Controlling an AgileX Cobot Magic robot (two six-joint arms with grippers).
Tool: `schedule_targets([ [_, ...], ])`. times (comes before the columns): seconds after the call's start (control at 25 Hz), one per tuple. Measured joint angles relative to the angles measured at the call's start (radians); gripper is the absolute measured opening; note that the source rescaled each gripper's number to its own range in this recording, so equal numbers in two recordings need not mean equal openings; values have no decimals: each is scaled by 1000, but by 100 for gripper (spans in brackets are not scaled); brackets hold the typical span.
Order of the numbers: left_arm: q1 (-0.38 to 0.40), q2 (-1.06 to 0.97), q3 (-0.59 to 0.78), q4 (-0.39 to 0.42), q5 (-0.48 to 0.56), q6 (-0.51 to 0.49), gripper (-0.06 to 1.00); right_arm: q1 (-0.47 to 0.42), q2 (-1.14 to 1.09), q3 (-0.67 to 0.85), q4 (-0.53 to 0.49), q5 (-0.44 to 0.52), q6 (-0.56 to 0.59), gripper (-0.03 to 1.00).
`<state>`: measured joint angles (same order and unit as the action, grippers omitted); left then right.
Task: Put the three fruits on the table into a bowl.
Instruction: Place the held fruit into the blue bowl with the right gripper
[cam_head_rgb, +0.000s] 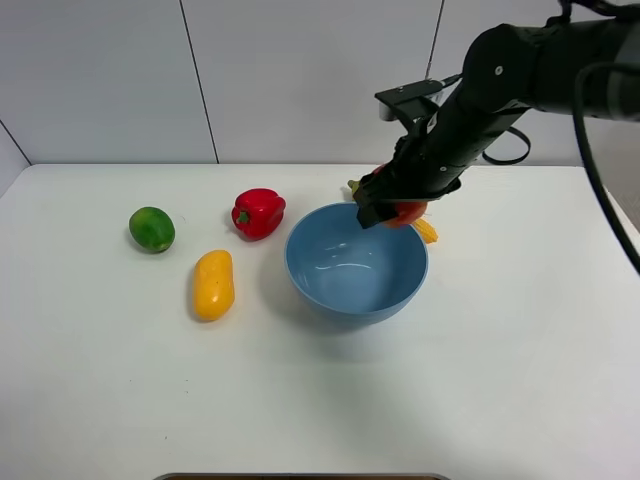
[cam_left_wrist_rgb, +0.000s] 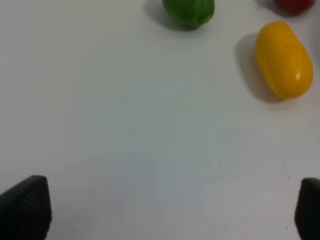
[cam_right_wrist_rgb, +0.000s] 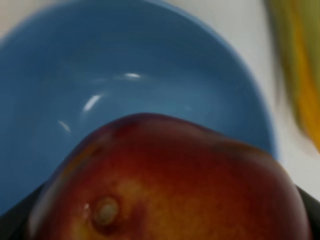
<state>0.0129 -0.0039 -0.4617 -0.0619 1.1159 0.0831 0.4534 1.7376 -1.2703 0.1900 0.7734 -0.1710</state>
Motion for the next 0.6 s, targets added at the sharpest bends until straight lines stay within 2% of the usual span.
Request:
schedule_targets([
  [0.36,0,0,0,0,0,0,100,69,129,0,37,-106,1,1],
  [0.44,0,0,0,0,0,0,100,72,143,0,47,-111,1,22],
  [0.48,0,0,0,1,0,0,100,73,149,0,51,-112,1,27],
  [0.6,0,0,0,3,0,0,100,73,157,0,52,-113,1,31],
])
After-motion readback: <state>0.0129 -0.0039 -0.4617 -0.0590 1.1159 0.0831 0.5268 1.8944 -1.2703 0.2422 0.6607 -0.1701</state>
